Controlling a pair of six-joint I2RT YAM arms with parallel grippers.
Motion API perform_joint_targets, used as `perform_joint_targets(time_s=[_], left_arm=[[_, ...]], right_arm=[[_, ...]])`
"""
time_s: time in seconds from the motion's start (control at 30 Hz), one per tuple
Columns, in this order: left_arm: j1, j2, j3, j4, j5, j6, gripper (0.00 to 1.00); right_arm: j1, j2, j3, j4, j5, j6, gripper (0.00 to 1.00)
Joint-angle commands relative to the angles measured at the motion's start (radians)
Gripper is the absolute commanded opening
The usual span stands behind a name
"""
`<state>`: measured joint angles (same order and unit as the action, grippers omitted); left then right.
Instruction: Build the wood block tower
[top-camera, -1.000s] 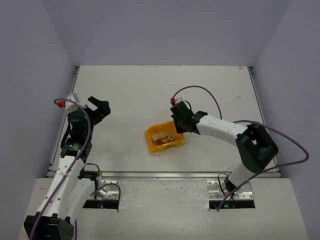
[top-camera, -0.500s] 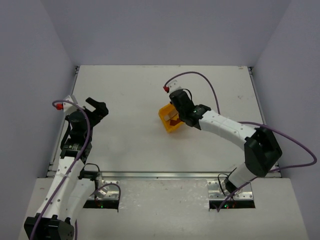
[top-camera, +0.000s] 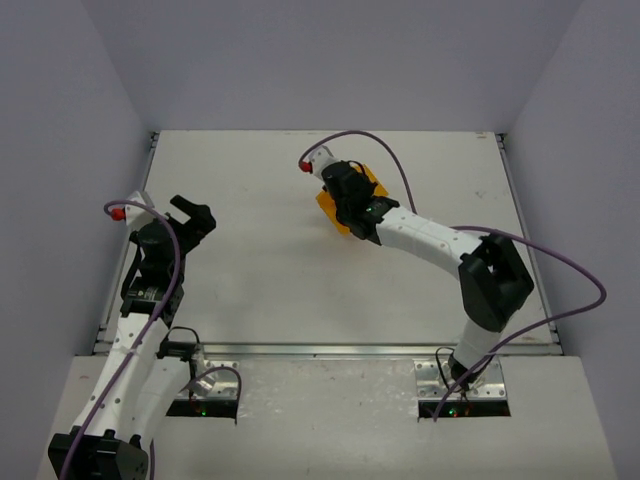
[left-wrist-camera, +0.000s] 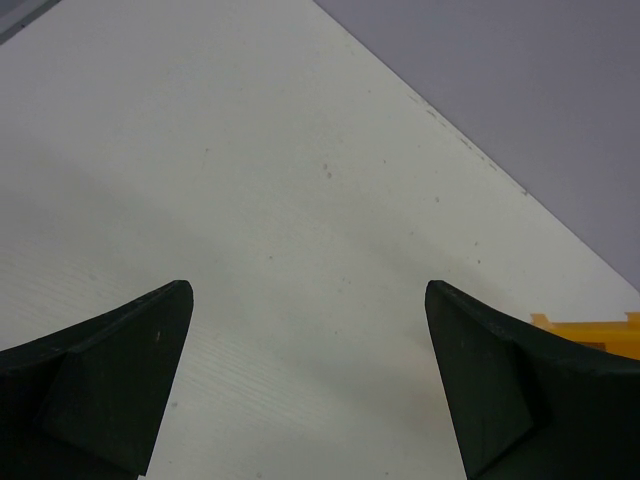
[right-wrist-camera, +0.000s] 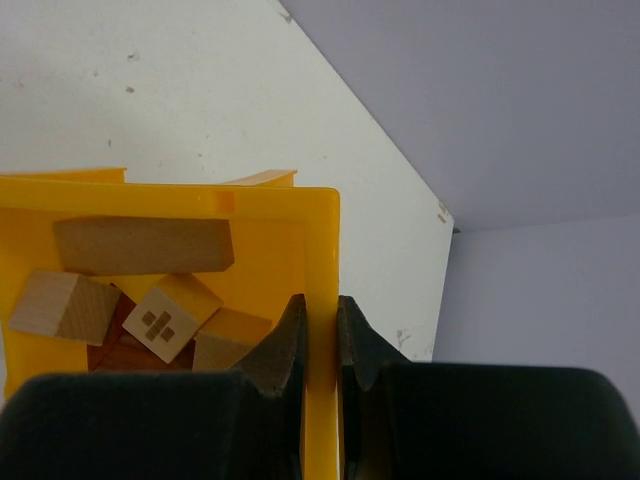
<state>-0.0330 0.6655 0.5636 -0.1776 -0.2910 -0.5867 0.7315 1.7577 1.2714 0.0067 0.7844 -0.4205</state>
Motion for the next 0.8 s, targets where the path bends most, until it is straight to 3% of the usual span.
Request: perform_joint_targets(time_s=[0.0, 0.03, 0.1, 0.23, 0.77], left_arm=[[0.001, -0.012, 0.004, 0.020, -0.017, -0.012, 1.00], [0.001, -0.012, 0.004, 0.020, -0.017, -0.012, 1.00], [0.002, -0.015, 0.005, 0.016, -0.025, -0.012, 1.00], [0.001, -0.021, 0.007, 0.009, -0.030, -0.011, 1.00], [0.001, -0.023, 0.009, 0.004, -0.034, -0.010, 1.00]], right_arm=[[0.058, 0.049, -0.003, 0.373, 0.134, -0.386, 0.00], [0.068, 0.051, -0.011, 0.457, 0.156, -0.395, 0.00], [0.093, 0.106, -0.022, 0.667, 0.199, -0.683, 0.00], [0.123, 0.193, -0.024, 0.973, 0.231, -0.953, 0.00], [0.247, 0.255, -0.102, 0.972, 0.271, -0.911, 0.00]])
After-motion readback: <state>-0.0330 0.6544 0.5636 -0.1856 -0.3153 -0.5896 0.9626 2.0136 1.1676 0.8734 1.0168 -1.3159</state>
